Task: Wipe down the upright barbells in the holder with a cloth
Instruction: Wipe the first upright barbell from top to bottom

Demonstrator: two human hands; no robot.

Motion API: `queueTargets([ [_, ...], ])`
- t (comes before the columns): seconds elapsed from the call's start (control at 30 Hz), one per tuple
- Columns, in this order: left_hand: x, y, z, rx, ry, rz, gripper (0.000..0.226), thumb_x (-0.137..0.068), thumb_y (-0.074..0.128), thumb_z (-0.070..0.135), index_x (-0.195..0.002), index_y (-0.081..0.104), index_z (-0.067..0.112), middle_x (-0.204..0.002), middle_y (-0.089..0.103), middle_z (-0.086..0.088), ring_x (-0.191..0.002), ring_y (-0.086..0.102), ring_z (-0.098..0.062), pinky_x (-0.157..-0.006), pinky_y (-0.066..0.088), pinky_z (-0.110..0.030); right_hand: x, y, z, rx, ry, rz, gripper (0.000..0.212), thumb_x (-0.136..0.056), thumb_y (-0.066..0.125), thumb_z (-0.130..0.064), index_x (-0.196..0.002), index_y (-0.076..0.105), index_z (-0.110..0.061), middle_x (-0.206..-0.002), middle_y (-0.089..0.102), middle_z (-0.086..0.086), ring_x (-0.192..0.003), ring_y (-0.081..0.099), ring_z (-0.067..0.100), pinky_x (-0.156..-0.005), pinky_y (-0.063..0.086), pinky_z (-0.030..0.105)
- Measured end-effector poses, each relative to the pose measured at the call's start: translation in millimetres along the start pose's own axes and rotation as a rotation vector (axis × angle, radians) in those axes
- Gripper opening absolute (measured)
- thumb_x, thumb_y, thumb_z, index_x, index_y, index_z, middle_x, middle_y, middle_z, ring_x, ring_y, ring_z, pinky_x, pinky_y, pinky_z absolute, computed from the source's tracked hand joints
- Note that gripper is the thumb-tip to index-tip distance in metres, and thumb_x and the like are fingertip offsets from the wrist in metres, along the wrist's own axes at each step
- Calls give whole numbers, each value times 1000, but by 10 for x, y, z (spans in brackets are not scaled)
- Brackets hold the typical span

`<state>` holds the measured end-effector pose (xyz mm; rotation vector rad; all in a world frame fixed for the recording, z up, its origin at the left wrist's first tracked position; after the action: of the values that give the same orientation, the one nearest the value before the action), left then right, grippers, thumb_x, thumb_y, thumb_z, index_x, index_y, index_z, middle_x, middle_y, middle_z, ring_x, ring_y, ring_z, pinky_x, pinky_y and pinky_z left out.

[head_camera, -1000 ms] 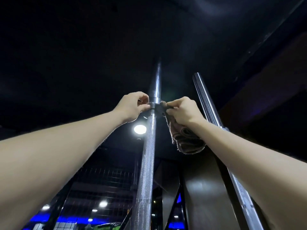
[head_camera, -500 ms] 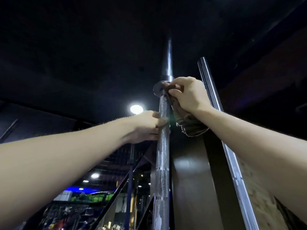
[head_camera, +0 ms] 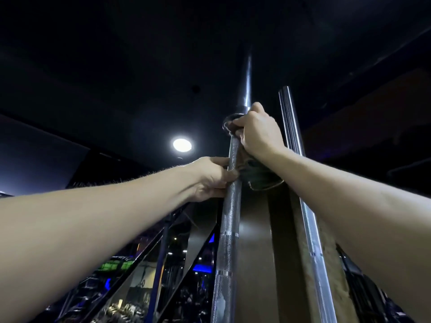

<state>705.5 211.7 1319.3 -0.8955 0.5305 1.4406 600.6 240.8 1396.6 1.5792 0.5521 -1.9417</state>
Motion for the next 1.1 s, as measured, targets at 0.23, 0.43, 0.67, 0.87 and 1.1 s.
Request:
queueTargets([
  [0.23,-15,-69,-31,-67,21,11,35,-88,57,-5,-120,60,10,-90,65,-8,-71,63,-17,-64,57,-27,124,69,45,11,-47,-24,30,-94,52,-15,-118,67,-25,-114,43,8,-97,54,39,-88,45,42],
  [0.43,-38,-94,-69,-15,29,29,39,-88,58,-6,-125,58,5,-94,65,-12,-73,64,-20,-64,58,-30,27,112,-270,405,-172,0,31,-94,41,-2,-114,63,-10,-129,37,11,-89,38,30,-63,35,33],
  [0.67,-79,-102,-79,-33,29,25,35,-88,60,-2,-121,61,6,-87,68,-9,-69,67,-18,-64,58,-27,36,170,135,-133,104,138,27,-95,50,-12,-115,66,-20,-114,45,8,-91,51,30,-74,38,31],
  [0.87,-73,-105,-98,-71,21,25,33,-90,57,-1,-121,60,8,-88,67,-6,-70,65,-15,-60,57,-23,31,239,357,-504,279,138,20,-91,56,-11,-101,69,-22,-98,57,3,-85,54,22,-70,40,26],
  [1.1,-71,-107,-82,-85,30,48,36,-90,58,-2,-125,58,7,-90,66,-9,-74,64,-19,-66,57,-28,21,216,150,-75,29,146,27,-95,50,-16,-115,65,-23,-114,47,9,-88,50,34,-74,39,33],
])
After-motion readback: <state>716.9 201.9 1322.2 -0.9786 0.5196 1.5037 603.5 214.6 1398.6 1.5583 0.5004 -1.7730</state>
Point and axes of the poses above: each hand's wrist, its own x-axis away from the middle knuckle, its own y-axis out of the palm, z = x × y, the point moved 6 cm from there along -x, towards the middle knuckle
